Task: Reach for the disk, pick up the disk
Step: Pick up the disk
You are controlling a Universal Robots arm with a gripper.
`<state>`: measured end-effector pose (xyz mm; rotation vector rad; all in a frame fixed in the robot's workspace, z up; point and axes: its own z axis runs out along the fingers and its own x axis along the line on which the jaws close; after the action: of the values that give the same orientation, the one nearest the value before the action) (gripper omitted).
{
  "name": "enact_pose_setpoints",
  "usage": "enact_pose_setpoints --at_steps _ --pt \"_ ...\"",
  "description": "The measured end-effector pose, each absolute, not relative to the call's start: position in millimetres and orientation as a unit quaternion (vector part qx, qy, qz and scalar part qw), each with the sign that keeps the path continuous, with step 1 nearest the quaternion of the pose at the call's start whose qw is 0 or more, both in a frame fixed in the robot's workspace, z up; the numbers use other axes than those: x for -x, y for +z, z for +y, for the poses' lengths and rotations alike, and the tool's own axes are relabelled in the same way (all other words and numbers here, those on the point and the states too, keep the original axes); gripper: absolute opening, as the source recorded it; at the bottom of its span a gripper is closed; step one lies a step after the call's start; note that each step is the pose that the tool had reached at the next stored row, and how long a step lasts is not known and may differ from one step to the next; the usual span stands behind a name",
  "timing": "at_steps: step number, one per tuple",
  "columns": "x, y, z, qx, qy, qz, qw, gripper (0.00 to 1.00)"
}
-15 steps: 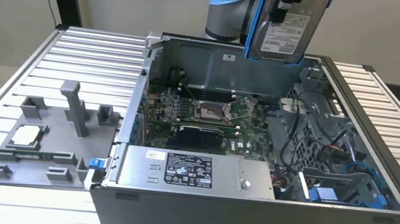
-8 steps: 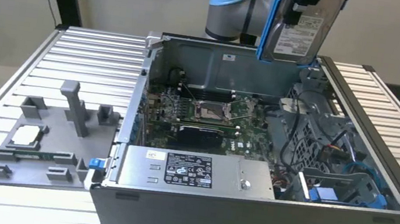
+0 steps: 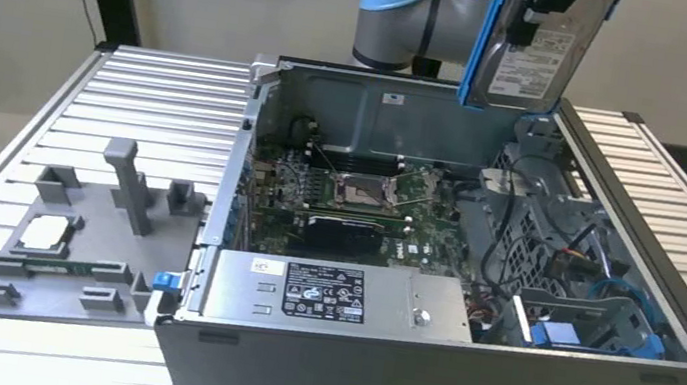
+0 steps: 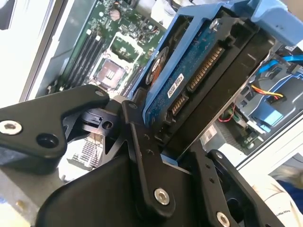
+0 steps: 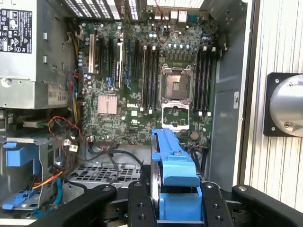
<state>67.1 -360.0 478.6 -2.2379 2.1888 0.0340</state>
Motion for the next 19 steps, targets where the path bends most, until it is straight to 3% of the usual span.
enact_pose_setpoints --at_steps 11,19 --pt "-69.2 478.7 -362.0 0.715 0.011 0.699 0.006 0.00" --pt "-69.2 478.6 -381.6 0.715 0.011 0.699 0.005 0.00"
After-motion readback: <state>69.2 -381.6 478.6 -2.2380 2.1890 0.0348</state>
